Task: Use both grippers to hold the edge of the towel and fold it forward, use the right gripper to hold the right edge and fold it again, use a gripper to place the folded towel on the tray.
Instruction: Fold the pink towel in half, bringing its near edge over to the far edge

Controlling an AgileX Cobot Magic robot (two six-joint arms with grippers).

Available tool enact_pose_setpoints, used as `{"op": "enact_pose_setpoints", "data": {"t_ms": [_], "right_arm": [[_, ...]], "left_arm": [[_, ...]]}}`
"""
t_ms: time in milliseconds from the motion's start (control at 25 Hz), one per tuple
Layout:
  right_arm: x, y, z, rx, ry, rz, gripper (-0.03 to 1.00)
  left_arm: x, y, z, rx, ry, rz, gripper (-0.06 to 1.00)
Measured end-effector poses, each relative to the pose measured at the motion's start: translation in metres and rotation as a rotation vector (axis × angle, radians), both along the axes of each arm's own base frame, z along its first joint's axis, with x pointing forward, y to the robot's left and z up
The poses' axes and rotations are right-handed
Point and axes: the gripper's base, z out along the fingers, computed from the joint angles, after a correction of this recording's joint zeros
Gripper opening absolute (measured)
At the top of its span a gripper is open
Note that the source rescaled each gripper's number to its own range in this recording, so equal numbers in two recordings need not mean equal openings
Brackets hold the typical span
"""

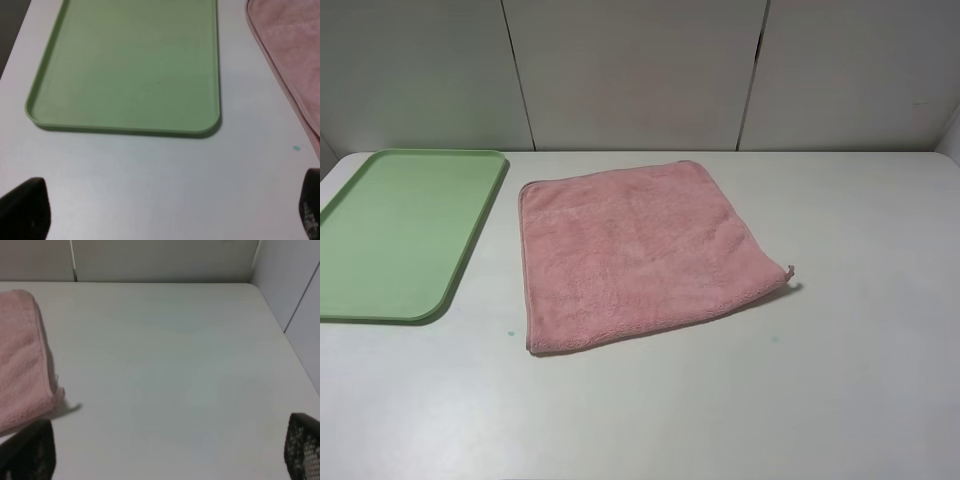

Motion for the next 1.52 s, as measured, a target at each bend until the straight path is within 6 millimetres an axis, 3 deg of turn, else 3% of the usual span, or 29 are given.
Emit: {"op": "enact_pose_setpoints", "data": {"t_ms": [640,920,1320,1520], "right_arm": [[0.0,0.0,0.0,0.005,-0.005,0.024,1.0],[0.002,0.002,0.011,0.025,-0.032,0.039,1.0],[0.046,0.001,0.039,0.077,0.125,0.054,1.0],[0.076,-0.001,0.047,0.082,0.23,0.056,1.0]], "left_arm": [[0.0,0.0,0.0,-0.005,-0.002,0.002,0.99],[-0.002,0.0,0.019,-0.006,-0.033,0.001,0.99],[0.04,0.0,0.055,0.04,0.138,-0.039,0.99],[0.07,-0.008,0.064,0.045,0.248,-0.161,0.98]]}}
